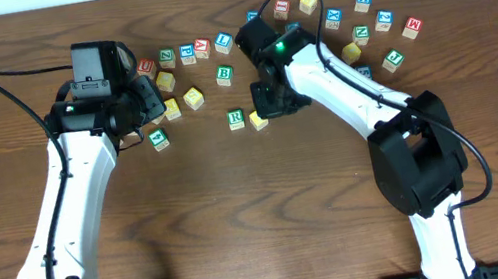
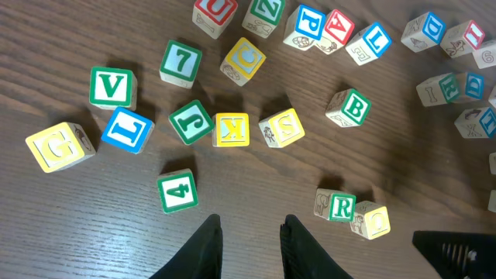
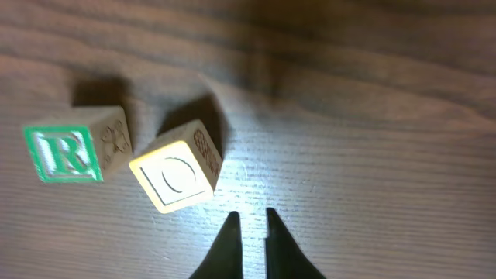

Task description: Spell out ROBOT

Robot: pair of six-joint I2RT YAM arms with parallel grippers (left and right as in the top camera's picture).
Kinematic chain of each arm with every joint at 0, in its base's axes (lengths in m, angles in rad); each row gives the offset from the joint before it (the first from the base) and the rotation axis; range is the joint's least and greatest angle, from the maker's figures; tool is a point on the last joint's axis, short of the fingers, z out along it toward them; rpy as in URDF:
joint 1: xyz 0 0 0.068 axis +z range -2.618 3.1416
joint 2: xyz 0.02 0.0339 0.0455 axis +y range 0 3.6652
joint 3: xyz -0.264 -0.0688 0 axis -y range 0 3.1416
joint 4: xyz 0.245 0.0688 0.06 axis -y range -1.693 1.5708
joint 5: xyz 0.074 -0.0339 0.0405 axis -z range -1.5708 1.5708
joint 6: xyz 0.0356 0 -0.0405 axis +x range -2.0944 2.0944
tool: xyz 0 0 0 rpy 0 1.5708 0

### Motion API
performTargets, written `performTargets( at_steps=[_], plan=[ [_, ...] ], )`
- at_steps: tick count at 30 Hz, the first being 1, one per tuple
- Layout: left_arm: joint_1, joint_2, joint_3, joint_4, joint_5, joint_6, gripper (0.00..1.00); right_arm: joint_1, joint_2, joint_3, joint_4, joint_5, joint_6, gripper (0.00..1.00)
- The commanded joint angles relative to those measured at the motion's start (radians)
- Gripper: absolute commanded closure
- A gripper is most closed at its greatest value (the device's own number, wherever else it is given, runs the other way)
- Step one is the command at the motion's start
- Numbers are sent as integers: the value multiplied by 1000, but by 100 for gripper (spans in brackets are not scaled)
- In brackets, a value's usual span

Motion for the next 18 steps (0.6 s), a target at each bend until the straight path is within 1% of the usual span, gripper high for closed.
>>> performTargets(
  at_steps=[1, 6, 9, 12, 18],
  plan=[
    [3, 11, -8, -2, -10, 10, 74, 27, 9, -48, 13, -10, -39, 98],
    [3, 11, -8, -3, -10, 10, 74, 43, 9, -97, 48, -10, -39, 99],
    [3, 11, -8, -3, -10, 10, 74, 44, 9, -97, 61, -15, -42, 99],
    [3, 11, -8, -3, -10, 10, 74, 47, 9, -97, 91, -56, -101, 97],
    [3, 11, -8, -4, -10, 10, 74, 51, 14, -97, 153, -56, -103, 96]
  ],
)
